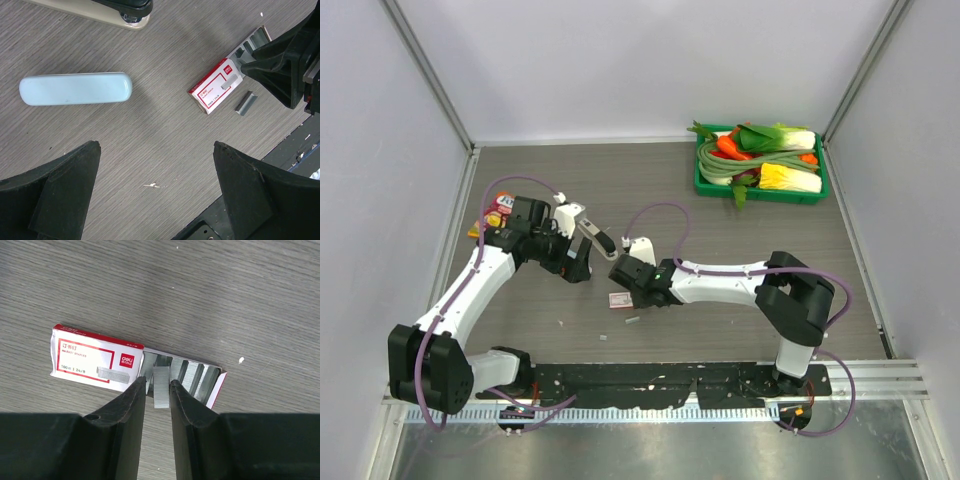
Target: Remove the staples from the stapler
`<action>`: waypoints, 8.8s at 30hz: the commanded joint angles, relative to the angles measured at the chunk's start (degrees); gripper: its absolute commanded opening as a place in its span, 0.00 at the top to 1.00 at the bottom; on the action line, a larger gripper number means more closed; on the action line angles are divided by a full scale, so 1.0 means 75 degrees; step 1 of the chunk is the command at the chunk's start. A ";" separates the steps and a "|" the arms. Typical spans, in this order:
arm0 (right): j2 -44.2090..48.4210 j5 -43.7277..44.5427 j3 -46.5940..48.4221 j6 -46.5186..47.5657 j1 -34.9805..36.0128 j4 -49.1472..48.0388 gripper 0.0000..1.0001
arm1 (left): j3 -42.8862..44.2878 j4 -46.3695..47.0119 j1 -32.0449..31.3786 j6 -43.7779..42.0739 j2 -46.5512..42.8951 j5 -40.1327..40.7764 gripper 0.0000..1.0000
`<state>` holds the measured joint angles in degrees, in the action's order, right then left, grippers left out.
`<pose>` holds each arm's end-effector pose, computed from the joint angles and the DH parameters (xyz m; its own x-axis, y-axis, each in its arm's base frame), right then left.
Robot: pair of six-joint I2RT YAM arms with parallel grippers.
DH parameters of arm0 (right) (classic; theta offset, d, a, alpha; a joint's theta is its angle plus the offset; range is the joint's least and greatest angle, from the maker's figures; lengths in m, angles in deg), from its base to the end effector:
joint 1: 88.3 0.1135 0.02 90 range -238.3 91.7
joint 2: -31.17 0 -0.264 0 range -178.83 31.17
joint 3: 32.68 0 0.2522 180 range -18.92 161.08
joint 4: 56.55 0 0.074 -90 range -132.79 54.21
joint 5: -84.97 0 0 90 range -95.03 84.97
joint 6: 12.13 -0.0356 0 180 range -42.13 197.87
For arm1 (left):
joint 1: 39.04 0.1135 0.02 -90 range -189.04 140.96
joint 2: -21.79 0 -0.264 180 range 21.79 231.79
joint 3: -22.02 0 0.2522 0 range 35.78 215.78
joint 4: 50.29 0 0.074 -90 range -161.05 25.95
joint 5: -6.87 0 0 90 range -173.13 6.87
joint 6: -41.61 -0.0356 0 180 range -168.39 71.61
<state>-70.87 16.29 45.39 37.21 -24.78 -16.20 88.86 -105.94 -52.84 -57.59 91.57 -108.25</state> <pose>0.1685 0.3093 0.1727 -0.8024 -0.2494 -0.5422 -0.3174 0.9477 0.0338 0.2256 -0.0710 0.2576 -0.7493 0.3331 -0.5724 0.5578 0.7833 -0.2743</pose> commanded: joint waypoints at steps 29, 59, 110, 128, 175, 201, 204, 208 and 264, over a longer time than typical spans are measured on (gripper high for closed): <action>0.0281 0.0227 -0.0055 -0.0203 -0.0056 -0.0111 0.84 | 0.0036 -0.0005 0.0036 -0.0005 -0.0198 -0.0189 0.01; 0.1078 0.0392 -0.0770 -0.0355 -0.0056 -0.0697 0.85 | 0.0048 -0.0016 0.0024 -0.0005 -0.0175 -0.0201 0.01; 0.0445 0.0579 -0.0384 -0.0344 -0.0068 -0.0440 0.84 | 0.0013 0.0007 0.0036 -0.0005 -0.0280 -0.0224 0.01; 0.0281 0.0602 -0.0325 -0.0320 -0.0068 -0.0405 0.84 | 0.0013 -0.0005 0.0036 -0.0017 -0.0269 -0.0259 0.01; 0.0879 0.0650 -0.0900 -0.0297 -0.0080 -0.0709 0.89 | 0.0048 -0.0087 0.0036 -0.0017 -0.0245 -0.0306 0.01; 0.1299 0.0380 -0.0992 0.0172 -0.0068 -0.0943 0.73 | 0.0059 -0.0098 0.0036 -0.0040 -0.0198 -0.0306 0.01; 0.1815 0.0169 -0.1250 0.0499 -0.0080 -0.1154 0.68 | 0.0071 -0.0122 0.0024 -0.0063 -0.0222 -0.0295 0.01; 0.2319 -0.0894 -0.1532 0.1493 -0.0056 -0.1482 0.67 | 0.0060 -0.0192 0.0036 -0.0122 -0.0315 -0.0224 0.01; 0.6469 0.1481 -0.2950 0.0219 -0.1322 -0.0815 0.67 | 0.0622 0.1097 -0.6045 -0.0075 0.2579 0.1931 0.22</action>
<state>-22.92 26.87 23.49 39.76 -34.48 -19.59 92.34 -98.16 -96.44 -59.77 114.41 -94.46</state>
